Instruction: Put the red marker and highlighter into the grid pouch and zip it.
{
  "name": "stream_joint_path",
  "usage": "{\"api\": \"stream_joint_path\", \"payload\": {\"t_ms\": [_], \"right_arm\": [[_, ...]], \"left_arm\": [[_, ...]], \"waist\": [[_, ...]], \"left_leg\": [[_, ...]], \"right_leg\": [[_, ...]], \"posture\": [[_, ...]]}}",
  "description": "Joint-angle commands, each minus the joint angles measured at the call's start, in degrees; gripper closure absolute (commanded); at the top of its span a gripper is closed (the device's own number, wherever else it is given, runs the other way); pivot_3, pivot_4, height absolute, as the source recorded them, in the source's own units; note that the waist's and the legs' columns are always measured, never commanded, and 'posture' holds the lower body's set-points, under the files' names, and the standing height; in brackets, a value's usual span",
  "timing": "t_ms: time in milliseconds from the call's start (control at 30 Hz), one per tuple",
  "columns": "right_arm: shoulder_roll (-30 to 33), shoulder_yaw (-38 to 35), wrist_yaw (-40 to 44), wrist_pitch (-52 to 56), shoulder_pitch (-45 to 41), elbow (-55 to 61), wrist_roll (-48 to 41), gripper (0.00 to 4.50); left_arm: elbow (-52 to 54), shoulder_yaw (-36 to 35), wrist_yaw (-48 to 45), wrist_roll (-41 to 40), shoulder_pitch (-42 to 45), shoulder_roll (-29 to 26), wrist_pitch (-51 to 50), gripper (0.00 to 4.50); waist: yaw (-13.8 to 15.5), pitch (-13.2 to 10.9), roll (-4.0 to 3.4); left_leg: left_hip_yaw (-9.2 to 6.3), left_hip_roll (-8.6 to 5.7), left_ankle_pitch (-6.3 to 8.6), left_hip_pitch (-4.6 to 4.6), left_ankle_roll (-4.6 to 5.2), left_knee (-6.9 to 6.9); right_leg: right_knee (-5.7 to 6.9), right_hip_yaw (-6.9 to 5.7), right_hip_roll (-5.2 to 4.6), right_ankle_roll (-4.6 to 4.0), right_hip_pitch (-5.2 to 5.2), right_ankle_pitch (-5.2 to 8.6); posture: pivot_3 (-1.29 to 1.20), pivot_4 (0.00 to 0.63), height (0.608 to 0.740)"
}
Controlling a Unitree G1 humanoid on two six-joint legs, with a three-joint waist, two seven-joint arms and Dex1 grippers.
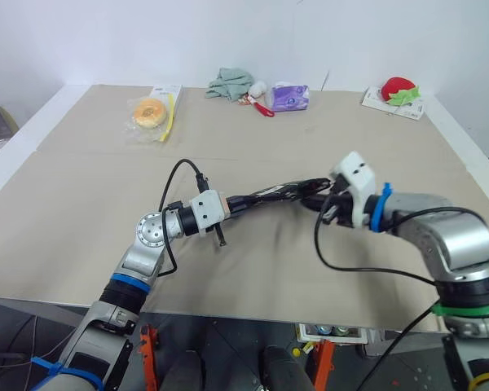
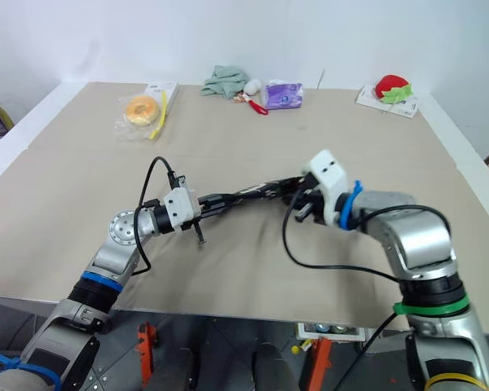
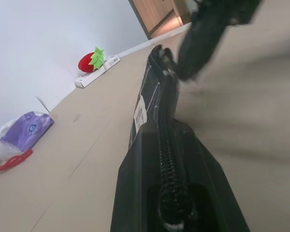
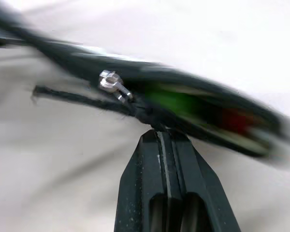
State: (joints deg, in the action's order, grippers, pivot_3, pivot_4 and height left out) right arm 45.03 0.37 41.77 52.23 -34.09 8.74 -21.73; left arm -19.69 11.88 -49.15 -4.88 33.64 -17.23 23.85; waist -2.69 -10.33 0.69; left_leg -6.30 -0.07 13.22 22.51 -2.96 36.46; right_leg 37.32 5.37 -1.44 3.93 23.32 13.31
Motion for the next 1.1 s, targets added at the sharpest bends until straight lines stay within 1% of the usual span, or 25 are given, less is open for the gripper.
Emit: {"api": "stream_joint_path", "payload": {"t_ms": [33,167,233,333,400,433,500,533,567,633,667,700,733,767,967,1033,1100], "right_arm": [[3.48,-4.29,-1.03,-3.69,-1.19,-4.51,2.77,4.45],[6.12,-4.74,-0.42,-7.02,-0.63,-8.55,4.7,4.45],[6.54,-4.73,0.69,-8.42,-0.37,-8.13,4.41,4.45],[5.46,-5.82,3.02,-10.6,0.43,-4.76,1.76,4.45],[4.24,-7.79,2.85,-10.32,-0.21,-4.32,-0.13,4.45],[3.88,-8.82,2.64,-10.1,-0.67,-4.59,-0.84,4.18],[3.78,-10.48,3.24,-9.42,-0.82,-4.74,-2.45,3.48],[3.88,-10.95,3.36,-9.52,-0.7,-5.04,-2.69,3.04],[3.96,-11.29,3.23,-9.82,-0.52,-5.5,-2.64,2.4],[4.08,-11.79,3.29,-10.81,-0.01,-6.81,-2.26,1.57],[4.11,-12.14,3.35,-10.95,0.3,-7.22,-2.22,0.94],[4.08,-12.63,3.31,-11.01,0.47,-7.8,-2.33,0.58],[4.16,-13.06,3.26,-10.98,0.66,-8.21,-2.44,0.0],[4.38,-13.51,3.26,-11.08,0.91,-8.69,-2.48,0.0],[6.8,-15.0,5.36,-13.98,3.26,-13.38,-1.3,0.0],[8.05,-15.22,7.16,-15.87,4.54,-15.33,-1.11,0.0],[9.31,-14.96,9.8,-18.07,6.09,-17.25,-0.87,0.0]], "left_arm": [[2.04,-1.06,0.75,-0.32,0.07,-0.36,0.82,4.5],[1.72,-1.0,0.57,-0.42,0.11,-0.4,1.06,4.5],[1.35,-0.97,0.39,-0.43,0.32,-0.34,1.13,4.5],[1.18,-0.78,-0.18,-0.64,0.48,-0.33,0.87,4.5],[1.45,-0.37,-1.88,-1.55,0.29,-0.6,-0.08,4.5],[1.8,-0.09,-3.09,-2.17,0.04,-0.89,-0.77,4.5],[2.79,-0.39,-5.0,-4.32,-0.61,-1.0,-3.21,3.72],[3.31,-0.52,-5.77,-5.13,-0.81,-1.09,-4.53,3.39],[3.95,-0.54,-6.7,-5.96,-1.04,-1.25,-5.79,2.82],[5.29,-0.64,-8.22,-7.6,-1.49,-1.53,-8.81,2.01],[6.37,-0.76,-9.48,-9.27,-1.91,-1.67,-10.95,1.44],[7.57,-0.85,-10.33,-10.63,-2.31,-1.91,-13.55,1.06],[8.95,-0.99,-10.9,-11.75,-2.75,-2.27,-15.86,0.4],[10.49,-1.27,-11.24,-13.02,-3.24,-2.75,-18.73,0.04],[18.79,-7.03,-9.43,-22.56,-6.04,-7.24,-37.63,0.04],[20.15,-11.56,-6.97,-26.37,-7.36,-10.13,-44.81,0.04],[20.12,-16.6,-3.65,-28.28,-8.56,-13.12,-49.51,0.04]], "waist": [[0.01,0.0,0.0],[-0.08,0.0,0.0],[-0.19,0.0,-0.01],[-0.1,0.0,0.0],[-0.12,0.0,0.0],[-0.12,0.0,0.0],[-0.09,0.0,-0.01],[-0.06,0.0,-0.01],[-0.07,0.0,-0.01],[-0.08,-0.01,-0.01],[-0.08,-0.01,-0.01],[-0.07,0.0,-0.01],[-0.07,-0.01,-0.01],[-0.07,-0.01,-0.01],[-0.17,-0.02,-0.02],[-0.19,-0.02,-0.02],[-0.28,-0.02,-0.02]], "left_leg": [[0.0,0.0,0.0,0.0,0.0,-0.01],[0.01,0.0,0.0,0.0,0.0,-0.03],[0.05,0.01,0.0,-0.02,0.01,-0.04],[0.05,0.01,0.0,-0.02,0.01,-0.03],[0.05,0.0,0.0,-0.01,0.01,-0.02],[0.06,0.0,0.0,-0.01,0.01,-0.02],[0.06,0.0,0.0,-0.01,0.01,-0.03],[0.06,0.0,0.0,-0.01,0.01,-0.03],[0.06,0.0,0.0,-0.01,0.01,-0.02],[0.06,0.0,0.0,-0.01,0.01,-0.03],[0.06,0.01,0.0,-0.01,0.01,-0.02],[0.05,0.01,0.0,-0.01,0.01,-0.03],[0.05,0.01,0.0,-0.01,0.01,-0.03],[0.06,0.01,0.01,-0.01,0.01,-0.02],[0.06,0.04,0.01,-0.02,0.01,-0.03],[0.06,0.07,0.01,-0.04,0.02,-0.03],[0.06,0.09,0.01,-0.04,0.02,-0.03]], "right_leg": [[-0.01,0.0,0.0,0.0,0.0,0.0],[-0.01,0.02,0.0,0.0,0.01,0.0],[-0.01,0.08,0.02,0.0,0.02,0.0],[-0.01,0.07,0.02,0.0,0.01,0.0],[-0.02,0.09,0.01,0.0,0.0,0.0],[-0.02,0.09,0.01,0.0,0.01,0.0],[-0.02,0.08,0.01,0.0,0.01,0.0],[-0.02,0.08,0.01,0.0,0.0,0.0],[-0.02,0.08,0.01,0.0,0.0,0.0],[-0.02,0.08,0.01,0.0,0.0,0.0],[-0.02,0.08,0.01,0.0,0.01,0.0],[-0.02,0.07,0.02,0.0,0.0,0.0],[-0.02,0.07,0.01,0.0,0.0,0.0],[-0.02,0.08,0.01,0.0,0.0,0.0],[-0.01,0.08,0.04,0.01,0.01,0.0],[-0.01,0.07,0.07,0.09,0.01,0.06],[-0.01,0.07,0.09,0.27,0.02,0.17]], "posture": [[0.0,0.15,0.74],[0.0,0.15,0.74],[0.0,0.15,0.74],[0.0,0.15,0.74],[0.0,0.15,0.74],[0.0,0.15,0.74],[0.0,0.15,0.74],[0.0,0.15,0.74],[0.0,0.15,0.74],[0.0,0.15,0.74],[0.0,0.15,0.74],[0.0,0.15,0.74],[0.0,0.15,0.74],[0.0,0.15,0.74],[0.0,0.15,0.74],[0.0,0.15,0.74],[0.0,0.15,0.74]]}}
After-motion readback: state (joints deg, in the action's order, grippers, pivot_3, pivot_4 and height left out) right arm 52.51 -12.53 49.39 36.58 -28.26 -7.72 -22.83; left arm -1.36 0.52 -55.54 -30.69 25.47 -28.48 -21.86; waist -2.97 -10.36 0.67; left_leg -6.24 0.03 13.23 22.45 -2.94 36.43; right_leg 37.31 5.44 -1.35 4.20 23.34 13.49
